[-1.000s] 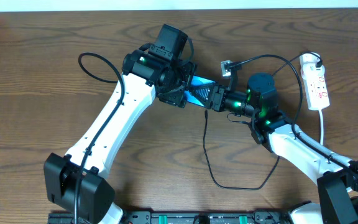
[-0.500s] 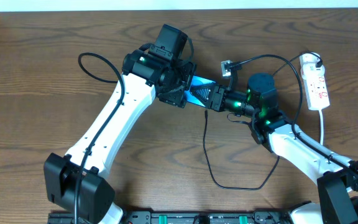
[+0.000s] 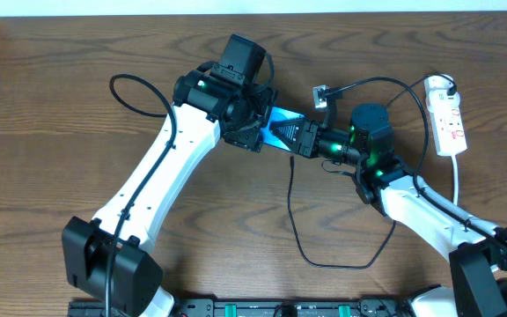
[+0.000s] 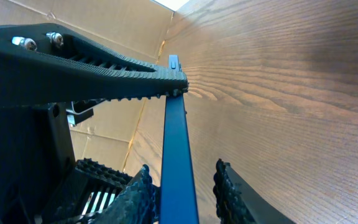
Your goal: Plug charger to phone and switch on socket
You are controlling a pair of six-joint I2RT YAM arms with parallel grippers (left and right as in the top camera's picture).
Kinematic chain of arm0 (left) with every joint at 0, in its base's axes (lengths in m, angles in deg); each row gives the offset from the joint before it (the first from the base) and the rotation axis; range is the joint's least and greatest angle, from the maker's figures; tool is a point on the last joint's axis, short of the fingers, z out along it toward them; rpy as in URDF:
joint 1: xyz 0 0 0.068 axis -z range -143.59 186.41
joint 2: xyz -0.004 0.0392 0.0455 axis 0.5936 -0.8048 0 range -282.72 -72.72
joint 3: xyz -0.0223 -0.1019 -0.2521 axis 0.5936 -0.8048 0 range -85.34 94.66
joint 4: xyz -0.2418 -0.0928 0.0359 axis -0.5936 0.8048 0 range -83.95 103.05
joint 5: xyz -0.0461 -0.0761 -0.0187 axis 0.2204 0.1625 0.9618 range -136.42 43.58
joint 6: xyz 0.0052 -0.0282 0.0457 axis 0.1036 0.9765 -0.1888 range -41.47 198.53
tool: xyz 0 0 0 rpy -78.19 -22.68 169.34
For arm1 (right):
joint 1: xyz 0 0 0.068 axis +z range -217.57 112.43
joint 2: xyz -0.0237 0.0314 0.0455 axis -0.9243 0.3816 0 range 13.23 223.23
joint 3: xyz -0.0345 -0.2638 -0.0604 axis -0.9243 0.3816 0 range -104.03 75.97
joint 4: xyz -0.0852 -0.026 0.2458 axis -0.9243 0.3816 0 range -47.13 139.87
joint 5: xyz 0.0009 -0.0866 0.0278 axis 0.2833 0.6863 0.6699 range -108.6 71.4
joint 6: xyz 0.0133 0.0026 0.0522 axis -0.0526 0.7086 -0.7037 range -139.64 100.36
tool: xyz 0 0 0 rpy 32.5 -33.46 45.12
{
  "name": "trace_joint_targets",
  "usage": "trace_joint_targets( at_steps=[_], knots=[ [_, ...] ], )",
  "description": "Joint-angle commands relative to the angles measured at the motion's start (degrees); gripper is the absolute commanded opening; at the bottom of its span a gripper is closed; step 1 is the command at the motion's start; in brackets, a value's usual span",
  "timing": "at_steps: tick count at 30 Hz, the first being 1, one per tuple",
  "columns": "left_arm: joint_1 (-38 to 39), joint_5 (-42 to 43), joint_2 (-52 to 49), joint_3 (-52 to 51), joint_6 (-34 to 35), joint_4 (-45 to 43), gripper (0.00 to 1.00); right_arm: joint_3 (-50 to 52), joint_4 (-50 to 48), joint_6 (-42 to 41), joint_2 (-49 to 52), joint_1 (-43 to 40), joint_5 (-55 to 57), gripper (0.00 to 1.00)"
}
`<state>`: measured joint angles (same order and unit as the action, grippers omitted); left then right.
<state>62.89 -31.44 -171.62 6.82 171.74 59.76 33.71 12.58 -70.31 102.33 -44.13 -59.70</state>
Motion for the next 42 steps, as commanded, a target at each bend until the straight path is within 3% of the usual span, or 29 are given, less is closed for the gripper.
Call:
trace_joint_targets(
  at_steps=[1,21,36,40,41,42],
  knots=[
    [0.0,-1.2,0.8,0.2,0.5,-0.2,0.07,-0.9,-0.2,-0.1,0.3,0.3,0.2,0.3],
    [0.0,-2.3,0.8,0.2,0.5,-0.3,0.07,-0.9,-0.1,-1.0,0.3,0.3,0.2,0.18],
    [0.0,-2.2,0.8,0.2,0.5,-0.3,0.08,-0.9,-0.1,-1.0,0.3,0.3,0.2,0.02],
    [0.0,-2.2,0.8,0.2,0.5,-0.1,0.74,-0.9,-0.1,-0.9,0.3,0.1,0.2,0.01],
    [0.0,-2.2,0.8,0.2,0.5,0.0,0.87,-0.9,-0.1,-0.9,0.3,0.1,0.2,0.01],
    [0.0,-2.1,0.8,0.2,0.3,0.0,0.88,-0.9,-0.1,-0.9,0.3,0.0,0.3,0.01]
  ],
)
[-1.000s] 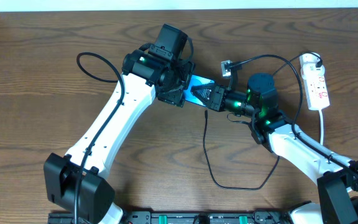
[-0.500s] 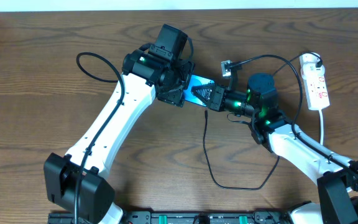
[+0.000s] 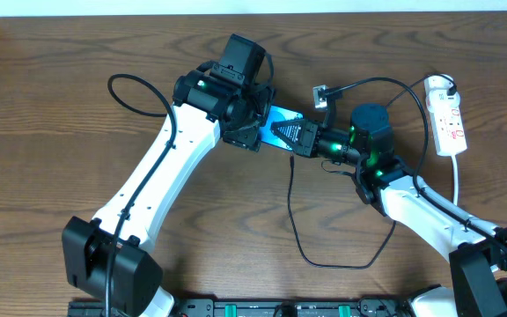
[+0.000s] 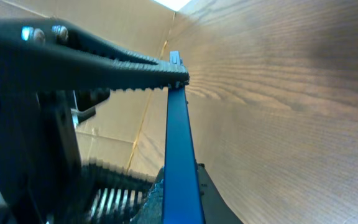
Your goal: Plug charger to phone and switch on socket
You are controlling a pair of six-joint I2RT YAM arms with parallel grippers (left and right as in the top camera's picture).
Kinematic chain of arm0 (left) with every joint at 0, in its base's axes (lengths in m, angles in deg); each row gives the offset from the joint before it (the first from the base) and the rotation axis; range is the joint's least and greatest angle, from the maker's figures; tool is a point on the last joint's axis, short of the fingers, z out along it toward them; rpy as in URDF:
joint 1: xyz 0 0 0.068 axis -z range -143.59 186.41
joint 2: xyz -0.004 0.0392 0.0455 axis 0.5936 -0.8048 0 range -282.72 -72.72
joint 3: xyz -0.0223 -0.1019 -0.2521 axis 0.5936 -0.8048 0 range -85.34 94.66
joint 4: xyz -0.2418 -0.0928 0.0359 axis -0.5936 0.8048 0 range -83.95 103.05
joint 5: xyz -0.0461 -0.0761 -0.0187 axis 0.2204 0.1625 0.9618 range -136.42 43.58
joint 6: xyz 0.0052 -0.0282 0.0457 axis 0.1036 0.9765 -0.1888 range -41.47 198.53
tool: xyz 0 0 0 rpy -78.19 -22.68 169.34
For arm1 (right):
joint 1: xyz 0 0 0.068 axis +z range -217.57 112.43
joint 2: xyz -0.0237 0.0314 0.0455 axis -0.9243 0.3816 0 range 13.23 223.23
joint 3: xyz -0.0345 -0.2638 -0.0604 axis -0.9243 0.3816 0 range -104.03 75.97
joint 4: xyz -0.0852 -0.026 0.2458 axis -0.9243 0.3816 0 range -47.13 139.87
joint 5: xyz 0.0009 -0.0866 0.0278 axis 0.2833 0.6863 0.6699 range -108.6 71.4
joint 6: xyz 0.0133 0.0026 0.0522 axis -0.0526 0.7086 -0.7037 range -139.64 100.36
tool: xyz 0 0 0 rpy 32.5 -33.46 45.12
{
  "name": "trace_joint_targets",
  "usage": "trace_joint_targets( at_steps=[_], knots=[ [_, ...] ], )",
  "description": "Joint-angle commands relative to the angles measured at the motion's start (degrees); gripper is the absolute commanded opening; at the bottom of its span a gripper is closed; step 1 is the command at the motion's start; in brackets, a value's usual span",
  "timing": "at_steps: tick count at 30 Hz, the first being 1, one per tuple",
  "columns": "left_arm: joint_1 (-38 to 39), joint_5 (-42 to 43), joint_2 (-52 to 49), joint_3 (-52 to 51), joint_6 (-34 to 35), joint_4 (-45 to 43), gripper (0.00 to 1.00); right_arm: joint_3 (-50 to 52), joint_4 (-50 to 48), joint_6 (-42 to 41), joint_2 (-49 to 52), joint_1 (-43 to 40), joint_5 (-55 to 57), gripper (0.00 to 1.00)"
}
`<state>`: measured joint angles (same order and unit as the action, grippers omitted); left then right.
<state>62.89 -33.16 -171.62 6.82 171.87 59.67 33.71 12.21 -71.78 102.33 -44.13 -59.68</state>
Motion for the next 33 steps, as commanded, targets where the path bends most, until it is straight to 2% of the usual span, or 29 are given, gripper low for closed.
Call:
trace_joint_targets(
  at_steps=[1,5,13,15,19,23,25,33],
  knots=[
    [0.0,-0.2,0.8,0.2,0.2,0.1,0.88,-0.9,0.3,0.8,0.3,-0.2,0.2,0.01],
    [-0.2,2.8,0.9,0.2,-0.8,0.0,0.89,-0.9,2.0,1.0,0.3,-1.5,0.2,0.01],
    [-0.8,2.8,3.1,0.2,-6.4,-0.2,0.89,-0.9,6.5,0.9,0.3,-6.2,0.2,0.01],
    [-1.2,2.8,4.1,0.2,-8.0,-0.7,0.89,-0.9,7.1,-1.3,0.3,-7.5,0.2,0.01],
    [-2.6,2.7,6.1,0.2,-11.9,-2.3,0.89,-0.9,7.1,-10.6,0.3,-9.4,0.0,0.01],
    [-4.3,2.6,7.5,0.2,-12.8,-2.8,0.89,-0.9,6.8,-24.3,0.3,-10.5,0.0,0.01],
    [-5.0,2.5,7.7,0.2,-12.8,-2.8,0.89,-0.9,6.3,-33.8,0.3,-10.6,-0.9,0.01],
    [-5.3,0.5,7.6,0.2,-12.7,-4.0,0.89,-0.9,-10.4,-57.2,0.3,-10.2,-6.3,0.01]
  ],
)
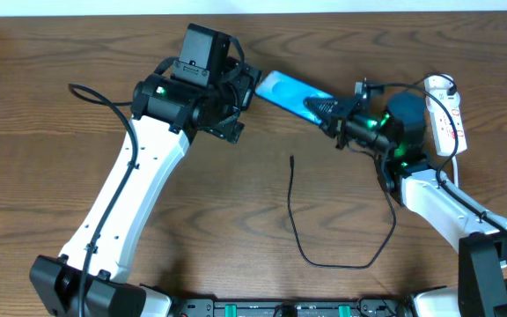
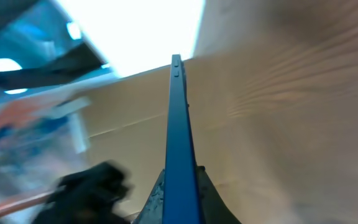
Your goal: Plug charger to phone and switch on socket
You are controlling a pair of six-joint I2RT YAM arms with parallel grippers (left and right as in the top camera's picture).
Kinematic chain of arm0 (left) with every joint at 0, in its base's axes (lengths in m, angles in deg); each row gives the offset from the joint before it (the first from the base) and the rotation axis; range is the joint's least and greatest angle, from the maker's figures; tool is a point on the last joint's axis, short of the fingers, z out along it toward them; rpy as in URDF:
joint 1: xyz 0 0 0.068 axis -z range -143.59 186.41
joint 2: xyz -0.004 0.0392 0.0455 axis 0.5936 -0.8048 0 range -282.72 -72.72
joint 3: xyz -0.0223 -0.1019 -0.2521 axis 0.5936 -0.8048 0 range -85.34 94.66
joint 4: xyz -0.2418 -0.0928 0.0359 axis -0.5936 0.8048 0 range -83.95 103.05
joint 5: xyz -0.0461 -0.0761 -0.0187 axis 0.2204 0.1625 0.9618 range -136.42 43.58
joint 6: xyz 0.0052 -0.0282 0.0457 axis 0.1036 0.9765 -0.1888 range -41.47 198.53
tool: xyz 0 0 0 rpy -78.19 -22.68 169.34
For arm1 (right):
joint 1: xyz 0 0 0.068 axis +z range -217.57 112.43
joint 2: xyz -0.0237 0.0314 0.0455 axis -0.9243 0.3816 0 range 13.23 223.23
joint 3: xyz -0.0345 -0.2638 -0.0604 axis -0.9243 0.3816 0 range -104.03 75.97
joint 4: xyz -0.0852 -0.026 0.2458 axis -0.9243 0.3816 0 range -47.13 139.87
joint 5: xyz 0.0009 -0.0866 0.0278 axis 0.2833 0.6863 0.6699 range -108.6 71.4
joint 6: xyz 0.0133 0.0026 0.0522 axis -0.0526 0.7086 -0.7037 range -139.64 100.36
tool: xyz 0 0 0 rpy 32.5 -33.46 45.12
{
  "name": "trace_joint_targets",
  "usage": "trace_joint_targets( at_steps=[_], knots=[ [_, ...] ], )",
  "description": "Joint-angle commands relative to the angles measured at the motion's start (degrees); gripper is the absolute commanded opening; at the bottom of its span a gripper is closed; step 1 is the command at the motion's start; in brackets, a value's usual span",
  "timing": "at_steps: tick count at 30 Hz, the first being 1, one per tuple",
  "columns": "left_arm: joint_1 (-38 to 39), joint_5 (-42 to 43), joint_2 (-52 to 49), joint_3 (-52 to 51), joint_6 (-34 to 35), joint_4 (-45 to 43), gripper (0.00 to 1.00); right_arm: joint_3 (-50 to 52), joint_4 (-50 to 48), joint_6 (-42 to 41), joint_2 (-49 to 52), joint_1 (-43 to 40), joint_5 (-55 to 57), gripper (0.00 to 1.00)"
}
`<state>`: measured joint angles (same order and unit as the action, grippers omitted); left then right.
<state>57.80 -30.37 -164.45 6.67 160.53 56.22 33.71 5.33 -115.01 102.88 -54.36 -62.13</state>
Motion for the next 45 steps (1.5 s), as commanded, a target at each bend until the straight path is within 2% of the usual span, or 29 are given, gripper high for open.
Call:
trace_joint_targets(
  at_steps=[1,3,9,19,35,45],
  knots=[
    [-0.2,-2.8,0.5,0.4,-1.2,-1.0,0.89,-0.9,-4.4,-17.1,-0.2,0.0,-4.7,0.01],
    [-0.2,-3.3,0.5,0.4,-0.4,-2.1,0.89,-0.9,-5.0,-22.2,-0.2,0.0,-7.1,0.01],
    [-0.2,-4.2,0.4,0.4,2.4,-5.2,0.89,-0.9,-5.7,-22.2,-0.3,0.3,-7.2,0.02],
    [0.0,-7.8,-0.6,0.3,2.3,-5.3,0.89,-0.9,-7.1,-22.2,-0.3,1.4,-7.2,0.01],
    [0.0,-8.2,-4.5,0.3,2.3,-5.4,0.89,-0.9,-11.3,-22.2,-0.3,3.1,-4.8,0.01],
    [0.0,-8.2,-4.7,0.3,1.4,-9.6,0.89,-0.9,-12.6,-22.2,-0.3,3.1,-0.9,0.01]
  ],
)
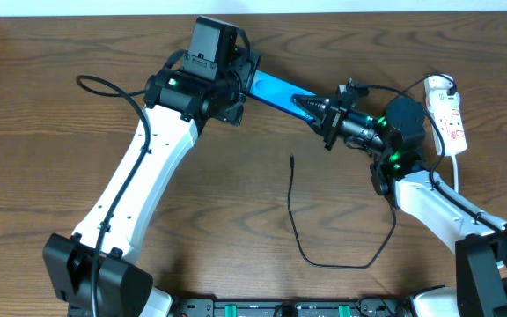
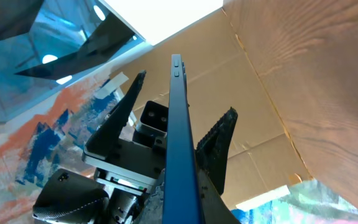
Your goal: Plug charger to phone and switch on socket
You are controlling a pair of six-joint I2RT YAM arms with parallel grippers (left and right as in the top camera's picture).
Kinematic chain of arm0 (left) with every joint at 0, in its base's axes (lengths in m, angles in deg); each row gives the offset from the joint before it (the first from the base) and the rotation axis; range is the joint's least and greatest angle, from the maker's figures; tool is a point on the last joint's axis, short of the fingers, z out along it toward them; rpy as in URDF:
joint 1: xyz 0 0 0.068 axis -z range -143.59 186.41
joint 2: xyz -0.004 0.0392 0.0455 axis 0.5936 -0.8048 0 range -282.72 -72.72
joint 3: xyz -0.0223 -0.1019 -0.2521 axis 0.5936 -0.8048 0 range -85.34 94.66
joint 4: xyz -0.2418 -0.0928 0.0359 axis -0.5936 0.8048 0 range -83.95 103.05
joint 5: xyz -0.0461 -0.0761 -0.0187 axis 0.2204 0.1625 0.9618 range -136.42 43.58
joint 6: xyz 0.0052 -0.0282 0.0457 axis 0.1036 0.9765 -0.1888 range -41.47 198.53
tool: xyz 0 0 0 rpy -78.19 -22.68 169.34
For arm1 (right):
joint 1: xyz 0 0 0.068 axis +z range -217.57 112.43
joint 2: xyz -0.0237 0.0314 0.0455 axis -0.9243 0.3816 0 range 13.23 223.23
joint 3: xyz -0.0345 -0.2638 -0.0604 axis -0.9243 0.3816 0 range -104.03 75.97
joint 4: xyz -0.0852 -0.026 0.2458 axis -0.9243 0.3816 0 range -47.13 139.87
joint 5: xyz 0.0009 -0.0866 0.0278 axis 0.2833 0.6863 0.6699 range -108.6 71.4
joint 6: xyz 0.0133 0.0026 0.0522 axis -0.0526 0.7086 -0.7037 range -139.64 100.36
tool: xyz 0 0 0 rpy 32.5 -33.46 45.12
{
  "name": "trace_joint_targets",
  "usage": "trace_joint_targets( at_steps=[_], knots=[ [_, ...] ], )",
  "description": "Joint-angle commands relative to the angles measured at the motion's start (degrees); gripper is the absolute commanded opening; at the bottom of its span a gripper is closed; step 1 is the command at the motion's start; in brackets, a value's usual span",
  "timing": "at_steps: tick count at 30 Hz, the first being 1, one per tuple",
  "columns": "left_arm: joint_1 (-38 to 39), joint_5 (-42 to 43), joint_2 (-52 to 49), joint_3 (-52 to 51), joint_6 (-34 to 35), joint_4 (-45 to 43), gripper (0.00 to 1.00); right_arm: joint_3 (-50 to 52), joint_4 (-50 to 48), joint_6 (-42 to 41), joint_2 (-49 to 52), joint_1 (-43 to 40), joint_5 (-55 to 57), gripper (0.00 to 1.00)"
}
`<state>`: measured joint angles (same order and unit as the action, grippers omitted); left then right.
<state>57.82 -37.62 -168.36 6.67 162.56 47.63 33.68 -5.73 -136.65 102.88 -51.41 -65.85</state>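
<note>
A blue phone hangs in the air above the table's back, its near end clamped in my right gripper. The right wrist view shows the phone edge-on, rising from between the shut jaws of the right gripper. My left gripper is at the phone's far end, open, with its fingers spread on either side of the edge. The black charger cable lies on the table with its free plug end below the phone. The white socket strip lies at the far right.
The wooden table carries the cable's loop, which runs under my right arm towards the socket strip. The left arm's own black cable arches at the back left. Cardboard walls stand beyond the table.
My left gripper was away to the left of the phone; it now stands open around the phone's far end. The right gripper holds the phone at about the same place, tilted a little differently.
First the phone sat low at the table's middle, my left gripper at its far end and my right gripper open around its near end. The right gripper then shut on it. Later the right held it up further right, left gripper apart. Now the left is back, open.
</note>
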Motion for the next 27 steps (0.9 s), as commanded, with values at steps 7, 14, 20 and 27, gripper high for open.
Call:
trace_joint_targets(
  at_steps=[7,14,20,27],
  knots=[
    [-0.1,-0.3,-1.0,0.2,-2.6,-4.4,0.89,-0.9,-5.5,-0.5,-0.3,0.2,7.1,0.01],
    [-0.1,5.3,-2.5,0.1,-4.1,-8.6,0.89,-0.9,-5.5,-0.5,-0.3,0.2,7.7,0.01],
    [-0.1,9.1,-4.6,0.1,-4.8,-12.0,0.89,-0.9,-5.5,-0.5,-0.3,-0.1,7.8,0.01],
    [-0.1,9.8,-4.7,0.1,-5.2,-13.1,0.89,-0.9,-5.5,-0.5,-0.3,-0.3,7.8,0.01]
  ],
)
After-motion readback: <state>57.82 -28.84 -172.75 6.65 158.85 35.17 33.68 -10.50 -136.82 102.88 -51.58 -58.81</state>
